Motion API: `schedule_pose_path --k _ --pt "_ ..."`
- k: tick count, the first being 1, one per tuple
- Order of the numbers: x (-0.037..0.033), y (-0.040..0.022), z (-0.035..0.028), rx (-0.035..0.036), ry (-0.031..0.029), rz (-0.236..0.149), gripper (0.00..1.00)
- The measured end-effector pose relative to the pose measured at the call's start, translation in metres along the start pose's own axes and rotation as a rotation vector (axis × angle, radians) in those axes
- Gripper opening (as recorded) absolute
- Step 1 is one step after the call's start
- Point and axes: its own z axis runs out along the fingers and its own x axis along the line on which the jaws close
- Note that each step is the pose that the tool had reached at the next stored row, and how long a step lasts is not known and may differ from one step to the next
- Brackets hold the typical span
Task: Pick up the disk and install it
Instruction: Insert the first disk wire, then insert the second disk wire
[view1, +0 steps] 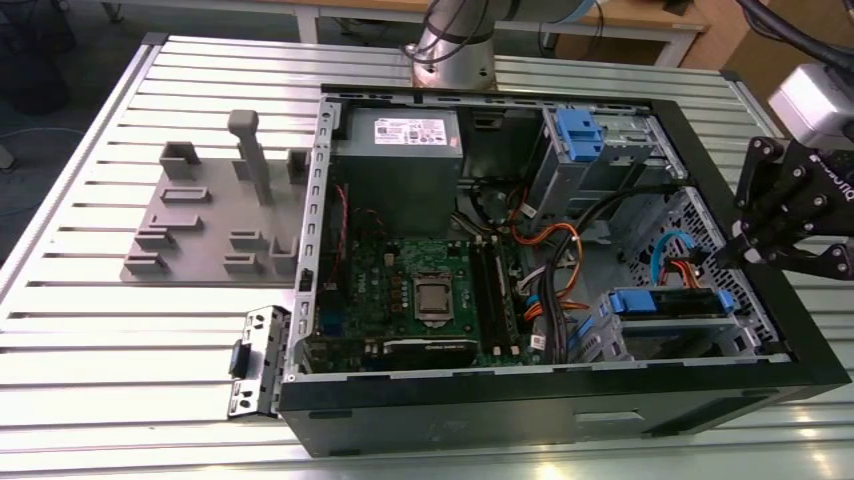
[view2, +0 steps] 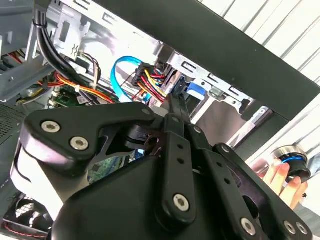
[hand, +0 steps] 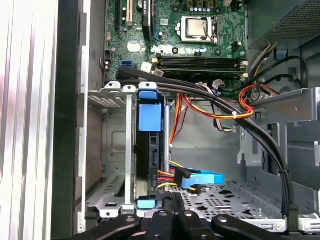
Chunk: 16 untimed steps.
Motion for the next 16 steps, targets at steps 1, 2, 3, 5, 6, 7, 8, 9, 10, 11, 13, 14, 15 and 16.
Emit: schedule_pose_path --k 1,2,3,5,6,7,8,9,10,11,13,14,15,16 --pt "-0.0004 0.0 -0.0003 0.0 0.0002 0.0 0.1" --pt "-0.0004 -0.0002 -0.0004 -0.0001 0.0001 0.0 0.1" --pt "-0.0004 -0.0011 -0.0004 -0.001 0.0 0.0 0.1" --pt "-0.0005 -0.0026 -0.0006 -0.0026 0.0002 0.0 0.1" --pt "-0.0005 -0.0026 -0.0006 -0.0027 0.0001 0.0 0.1" --pt "-0.0005 -0.0026 -0.0006 -0.0028 0.0001 0.0 0.1" --pt "-0.0005 -0.0027 -0.0006 -0.0028 0.0001 0.0 0.1" --pt "-0.0005 -0.0027 -0.0006 -0.0028 0.0001 0.0 0.1" --pt "-0.0005 -0.0028 -0.0005 -0.0028 0.0 0.0 0.1" --pt "-0.0005 -0.0028 -0.0005 -0.0028 0.0 0.0 0.1" --pt "-0.0005 -0.0029 -0.0005 -0.0028 0.0 0.0 0.11" --pt "-0.0005 -0.0029 -0.0006 -0.0028 0.0001 0.0 0.11" --pt "-0.0005 -0.0029 -0.0006 -0.0028 0.0 0.0 0.17" --pt "-0.0004 -0.003 -0.0006 -0.0028 0.0 0.0 0.23"
